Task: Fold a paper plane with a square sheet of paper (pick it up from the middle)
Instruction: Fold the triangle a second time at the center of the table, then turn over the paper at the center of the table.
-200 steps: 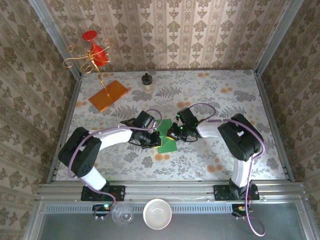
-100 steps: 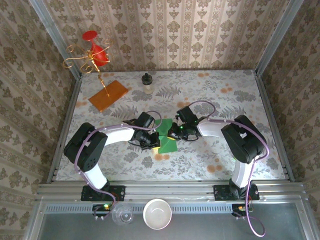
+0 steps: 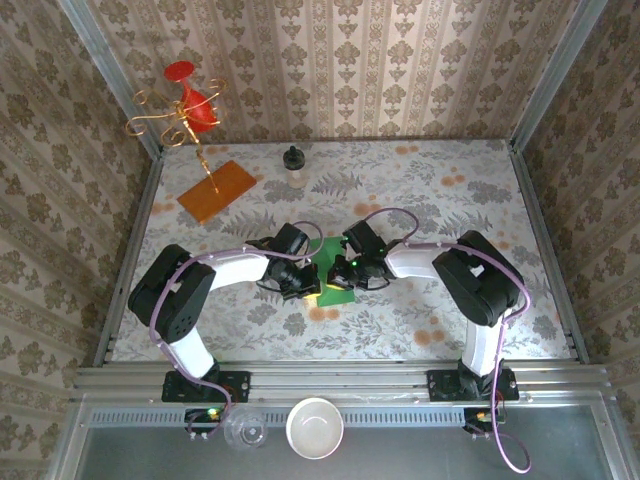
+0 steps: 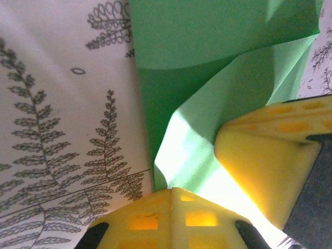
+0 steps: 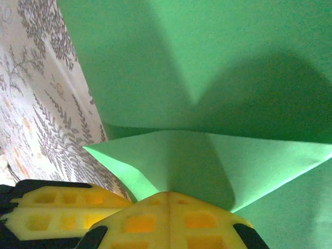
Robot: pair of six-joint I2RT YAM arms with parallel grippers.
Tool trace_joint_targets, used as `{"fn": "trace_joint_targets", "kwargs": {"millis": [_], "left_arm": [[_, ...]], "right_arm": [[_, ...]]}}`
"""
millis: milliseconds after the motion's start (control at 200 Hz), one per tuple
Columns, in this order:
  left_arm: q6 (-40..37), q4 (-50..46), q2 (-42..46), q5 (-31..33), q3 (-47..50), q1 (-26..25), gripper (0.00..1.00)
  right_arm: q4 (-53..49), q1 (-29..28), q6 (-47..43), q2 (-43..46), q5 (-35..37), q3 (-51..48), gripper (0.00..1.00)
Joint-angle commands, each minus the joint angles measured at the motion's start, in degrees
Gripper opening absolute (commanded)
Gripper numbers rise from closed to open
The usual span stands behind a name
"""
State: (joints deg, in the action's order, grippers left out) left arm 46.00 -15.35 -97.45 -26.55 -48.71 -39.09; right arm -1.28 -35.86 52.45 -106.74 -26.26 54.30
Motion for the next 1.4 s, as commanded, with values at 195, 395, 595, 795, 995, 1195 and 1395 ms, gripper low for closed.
{"fn": "trace_joint_targets", "kwargs": {"millis": [195, 395, 595, 795, 995, 1195, 1395], "left_arm": [[1.64, -3.24, -1.62, 1.94, 4.32, 1.0, 0.0], [0.69, -3.88, -1.21, 1.34, 2.13, 1.03, 0.0], [-0.43, -4.77, 2.82, -0.34, -3.67, 1.12, 0.0], [0.13, -1.13, 4.16, -0.78, -6.49, 3.06, 0.15], [0.39, 2.65, -0.62, -3.08, -7.95, 5.14, 0.2], [0.36, 3.88, -3.66, -3.01, -8.73, 6.35, 0.22], [1.37, 5.42, -4.84, -2.45, -7.16, 7.35, 0.23]], "right_arm": [[-1.9, 10.23, -3.63, -2.32, 6.14, -1.91, 0.05], [-1.98, 13.42, -4.89, -1.73, 5.01, -0.24, 0.05], [-2.74, 13.51, -4.51, 4.57, 4.61, -0.87, 0.1], [-1.87, 11.61, -0.22, 11.92, 4.73, -5.91, 0.3], [0.75, 8.91, 5.07, 13.21, 4.05, -9.17, 0.38], [4.07, 5.77, 8.62, 9.83, 3.37, -9.52, 0.39], [5.94, 4.0, 10.13, 7.19, 3.3, -8.3, 0.37]]}}
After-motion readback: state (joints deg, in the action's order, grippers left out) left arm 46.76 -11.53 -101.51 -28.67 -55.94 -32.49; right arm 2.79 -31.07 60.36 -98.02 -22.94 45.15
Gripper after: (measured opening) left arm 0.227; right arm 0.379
